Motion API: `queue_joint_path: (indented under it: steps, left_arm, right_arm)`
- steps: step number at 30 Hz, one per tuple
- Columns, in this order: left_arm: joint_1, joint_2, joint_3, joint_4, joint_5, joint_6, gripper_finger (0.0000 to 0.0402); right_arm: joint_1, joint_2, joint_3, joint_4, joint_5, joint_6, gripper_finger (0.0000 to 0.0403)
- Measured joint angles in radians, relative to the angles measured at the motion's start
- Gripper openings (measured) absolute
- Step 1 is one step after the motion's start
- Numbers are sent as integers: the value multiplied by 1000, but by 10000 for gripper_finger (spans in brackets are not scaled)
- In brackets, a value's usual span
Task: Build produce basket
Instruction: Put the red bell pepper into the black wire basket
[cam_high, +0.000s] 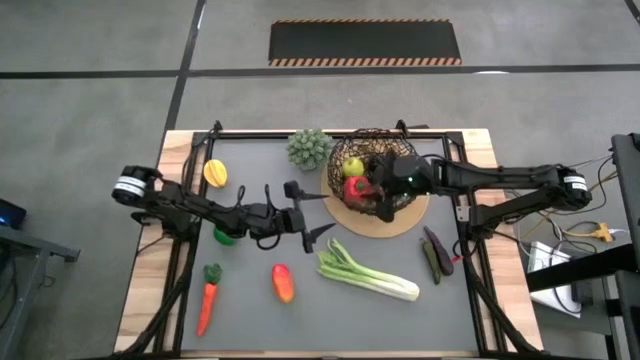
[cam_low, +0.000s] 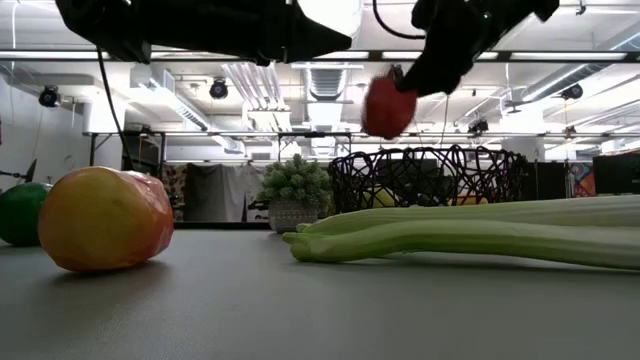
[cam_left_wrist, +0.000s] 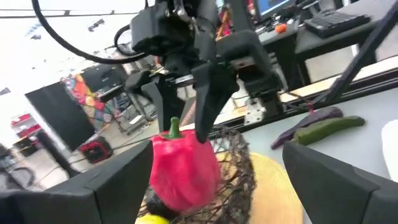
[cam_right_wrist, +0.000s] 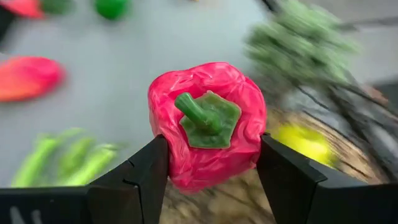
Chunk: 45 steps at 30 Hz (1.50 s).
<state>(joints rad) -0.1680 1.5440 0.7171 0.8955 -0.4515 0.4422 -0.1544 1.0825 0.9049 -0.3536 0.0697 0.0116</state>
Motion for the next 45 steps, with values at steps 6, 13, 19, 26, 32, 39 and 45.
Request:
queue_joint_path:
  steps: [6,13,19,26,32,39,45]
  left_arm:
    - [1,-17,1,2,-16,16,338]
    - [0,-40,-4,3,-30,17,338]
    - [1,-41,-4,2,-48,17,338]
    - [1,-41,-8,0,-60,17,338]
    - [3,-41,-9,-1,-68,16,338]
    - [3,-41,-10,-15,-84,13,338]
    - [3,-41,-10,-16,-84,11,338]
  right_arm:
    - [-67,15,49,-158,90,99,203]
    - [-174,65,20,-177,90,179,203]
    - [-209,148,16,-173,89,212,203]
    - [-210,219,15,-173,89,243,203]
    - [-211,228,15,-176,92,251,203]
    - [-215,218,18,-252,99,259,203]
    - [-216,220,19,-275,125,253,203]
